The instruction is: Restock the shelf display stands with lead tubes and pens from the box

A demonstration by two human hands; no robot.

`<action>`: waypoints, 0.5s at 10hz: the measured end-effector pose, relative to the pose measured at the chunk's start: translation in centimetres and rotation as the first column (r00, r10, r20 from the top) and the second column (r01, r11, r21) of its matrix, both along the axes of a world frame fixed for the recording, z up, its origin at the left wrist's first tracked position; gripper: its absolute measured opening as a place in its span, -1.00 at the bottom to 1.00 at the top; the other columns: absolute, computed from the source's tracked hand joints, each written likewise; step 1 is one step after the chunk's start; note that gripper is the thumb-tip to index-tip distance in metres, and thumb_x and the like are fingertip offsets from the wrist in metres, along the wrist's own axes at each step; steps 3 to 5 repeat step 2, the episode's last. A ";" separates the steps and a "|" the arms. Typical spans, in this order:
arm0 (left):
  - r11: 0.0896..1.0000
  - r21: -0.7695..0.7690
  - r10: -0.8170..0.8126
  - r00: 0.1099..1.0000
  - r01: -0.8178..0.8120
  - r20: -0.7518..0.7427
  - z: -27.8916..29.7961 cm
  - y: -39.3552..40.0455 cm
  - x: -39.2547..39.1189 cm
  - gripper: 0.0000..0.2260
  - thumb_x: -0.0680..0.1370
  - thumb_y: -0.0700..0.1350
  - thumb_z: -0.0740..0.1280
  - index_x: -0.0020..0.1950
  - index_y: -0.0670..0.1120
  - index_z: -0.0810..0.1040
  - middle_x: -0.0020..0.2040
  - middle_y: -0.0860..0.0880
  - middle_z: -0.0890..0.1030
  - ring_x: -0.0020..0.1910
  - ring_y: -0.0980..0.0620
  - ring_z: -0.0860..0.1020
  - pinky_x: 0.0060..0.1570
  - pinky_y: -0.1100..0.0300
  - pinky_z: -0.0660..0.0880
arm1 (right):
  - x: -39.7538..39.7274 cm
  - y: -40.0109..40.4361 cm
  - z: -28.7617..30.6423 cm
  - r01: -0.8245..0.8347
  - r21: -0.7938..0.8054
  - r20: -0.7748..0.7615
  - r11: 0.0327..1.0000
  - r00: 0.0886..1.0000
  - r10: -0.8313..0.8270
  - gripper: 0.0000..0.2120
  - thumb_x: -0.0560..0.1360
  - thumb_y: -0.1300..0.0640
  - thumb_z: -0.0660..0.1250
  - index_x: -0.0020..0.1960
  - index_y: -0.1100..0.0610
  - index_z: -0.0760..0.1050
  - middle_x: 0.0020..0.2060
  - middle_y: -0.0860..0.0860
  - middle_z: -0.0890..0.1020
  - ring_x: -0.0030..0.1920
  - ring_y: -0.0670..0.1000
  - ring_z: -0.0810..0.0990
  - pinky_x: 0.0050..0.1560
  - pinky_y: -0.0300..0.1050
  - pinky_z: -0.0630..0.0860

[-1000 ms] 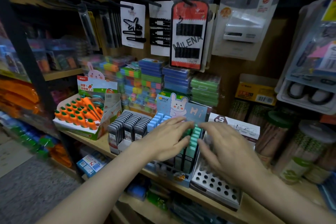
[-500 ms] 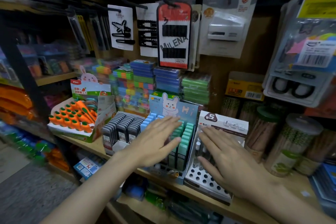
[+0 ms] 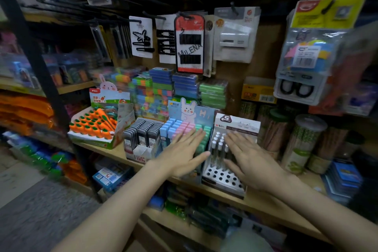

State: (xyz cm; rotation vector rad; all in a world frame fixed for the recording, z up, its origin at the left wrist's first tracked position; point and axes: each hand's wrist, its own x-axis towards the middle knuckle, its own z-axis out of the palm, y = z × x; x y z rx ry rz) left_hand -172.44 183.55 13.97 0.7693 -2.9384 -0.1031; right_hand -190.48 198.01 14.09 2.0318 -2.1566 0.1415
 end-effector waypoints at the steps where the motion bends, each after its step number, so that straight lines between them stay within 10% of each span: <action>1: 0.999 -0.011 0.044 0.991 -0.046 -0.129 1.0 2.0 0.4 -0.44 0.64 0.21 0.01 0.59 0.05 -0.02 0.60 0.10 -0.04 0.56 0.11 -0.11 0.53 0.05 -0.13 | 1.1 0.3 1.5 0.005 -0.108 0.099 0.994 0.995 0.006 -0.43 0.64 -0.10 0.09 0.56 0.10 0.09 0.53 0.08 0.22 0.53 0.05 0.14 0.53 -0.07 0.04; 2: 0.989 -0.135 0.040 0.994 -0.054 -0.106 4.2 4.7 1.0 -0.54 0.62 0.07 0.20 0.51 0.01 0.25 0.51 0.01 0.29 0.48 0.00 0.22 0.45 0.06 0.18 | 2.3 0.7 5.2 0.018 -0.078 0.017 0.997 1.000 -0.017 -0.64 0.60 -0.02 0.16 0.32 0.09 0.48 0.22 0.07 0.54 0.27 0.11 0.48 0.24 0.03 0.43; 5: 0.989 -0.135 0.040 0.994 -0.054 -0.106 4.2 4.7 1.0 -0.54 0.62 0.07 0.20 0.51 0.01 0.25 0.51 0.01 0.29 0.48 0.00 0.22 0.45 0.06 0.18 | 2.3 0.7 5.2 0.018 -0.078 0.017 0.997 1.000 -0.017 -0.64 0.60 -0.02 0.16 0.32 0.09 0.48 0.22 0.07 0.54 0.27 0.11 0.48 0.24 0.03 0.43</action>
